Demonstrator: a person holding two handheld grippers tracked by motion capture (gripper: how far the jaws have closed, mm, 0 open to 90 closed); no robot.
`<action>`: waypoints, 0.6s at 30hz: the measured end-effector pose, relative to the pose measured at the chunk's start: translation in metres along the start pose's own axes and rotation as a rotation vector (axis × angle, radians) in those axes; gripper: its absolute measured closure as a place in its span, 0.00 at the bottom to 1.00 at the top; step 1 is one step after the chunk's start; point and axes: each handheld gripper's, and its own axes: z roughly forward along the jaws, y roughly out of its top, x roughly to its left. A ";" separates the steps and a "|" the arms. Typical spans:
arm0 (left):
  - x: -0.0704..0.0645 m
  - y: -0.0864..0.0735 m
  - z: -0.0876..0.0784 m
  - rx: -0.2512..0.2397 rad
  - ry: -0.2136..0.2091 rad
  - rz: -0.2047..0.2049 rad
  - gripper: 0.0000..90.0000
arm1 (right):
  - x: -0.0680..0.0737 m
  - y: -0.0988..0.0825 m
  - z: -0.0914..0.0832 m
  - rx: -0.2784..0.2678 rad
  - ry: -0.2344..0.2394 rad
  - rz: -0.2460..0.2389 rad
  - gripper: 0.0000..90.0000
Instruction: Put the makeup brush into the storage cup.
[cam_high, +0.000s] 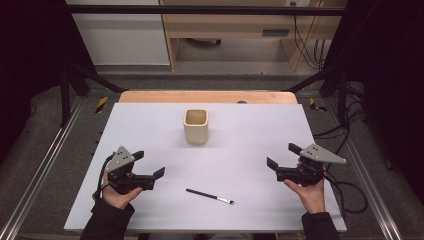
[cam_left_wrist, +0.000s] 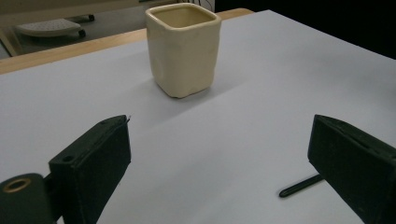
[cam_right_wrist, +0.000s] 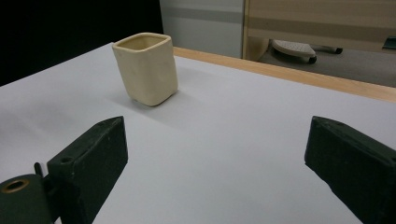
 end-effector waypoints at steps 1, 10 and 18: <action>-0.002 0.000 0.002 0.005 -0.005 0.005 0.06 | 0.000 0.000 0.000 0.002 0.002 -0.003 0.07; -0.016 -0.002 0.015 0.050 -0.040 0.031 0.06 | 0.001 -0.001 0.002 0.005 0.004 0.003 0.07; -0.031 -0.002 0.028 0.091 -0.080 0.068 0.06 | 0.002 -0.001 0.003 0.011 0.003 0.002 0.07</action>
